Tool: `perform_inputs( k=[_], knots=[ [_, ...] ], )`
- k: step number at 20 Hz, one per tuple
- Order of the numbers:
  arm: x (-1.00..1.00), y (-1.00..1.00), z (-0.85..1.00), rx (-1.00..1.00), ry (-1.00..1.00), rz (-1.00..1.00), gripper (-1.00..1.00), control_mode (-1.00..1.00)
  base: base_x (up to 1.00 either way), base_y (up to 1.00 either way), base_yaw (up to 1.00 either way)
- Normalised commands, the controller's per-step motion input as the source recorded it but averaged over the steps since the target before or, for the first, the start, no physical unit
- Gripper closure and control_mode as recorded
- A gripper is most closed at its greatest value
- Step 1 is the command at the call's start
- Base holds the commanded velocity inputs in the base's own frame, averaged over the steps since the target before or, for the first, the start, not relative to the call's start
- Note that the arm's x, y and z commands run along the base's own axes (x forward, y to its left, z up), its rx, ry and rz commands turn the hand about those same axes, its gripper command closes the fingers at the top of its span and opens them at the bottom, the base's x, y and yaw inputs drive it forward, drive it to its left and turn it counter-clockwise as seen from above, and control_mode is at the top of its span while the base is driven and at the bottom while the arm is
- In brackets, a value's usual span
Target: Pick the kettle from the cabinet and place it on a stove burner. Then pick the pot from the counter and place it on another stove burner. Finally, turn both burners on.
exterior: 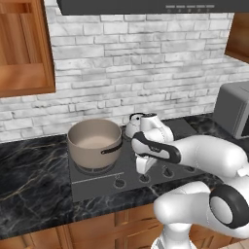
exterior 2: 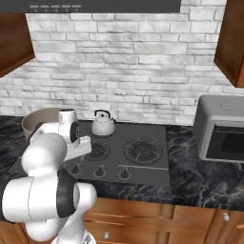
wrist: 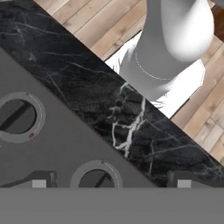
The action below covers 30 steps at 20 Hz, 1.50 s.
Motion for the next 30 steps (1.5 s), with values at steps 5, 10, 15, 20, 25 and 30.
perform_inputs(
  k=[5, 10, 15, 20, 25, 30],
  knots=[
    [0.00, -0.35, 0.00, 0.00, 0.01, -0.05, -1.00, -1.00, 0.00, 0.00, 0.00],
    [0.00, -0.27, 0.00, 0.00, 0.00, -0.07, -1.00, -1.00, 0.00, 0.00, 0.00],
    [0.00, -0.26, 0.00, 0.00, 0.00, -0.09, -1.00, -1.00, 0.00, 0.00, 0.00],
    [0.00, -0.25, 0.00, 0.00, 0.00, -0.10, -1.00, -1.00, 0.00, 0.00, 0.00],
    [0.02, -0.19, -0.01, 0.00, 0.00, -0.10, -1.00, -1.00, 0.00, 0.00, 0.00],
    [0.11, -0.11, -0.13, 0.00, 0.00, -0.02, -1.00, -1.00, 0.00, 0.00, 0.00]
  ],
)
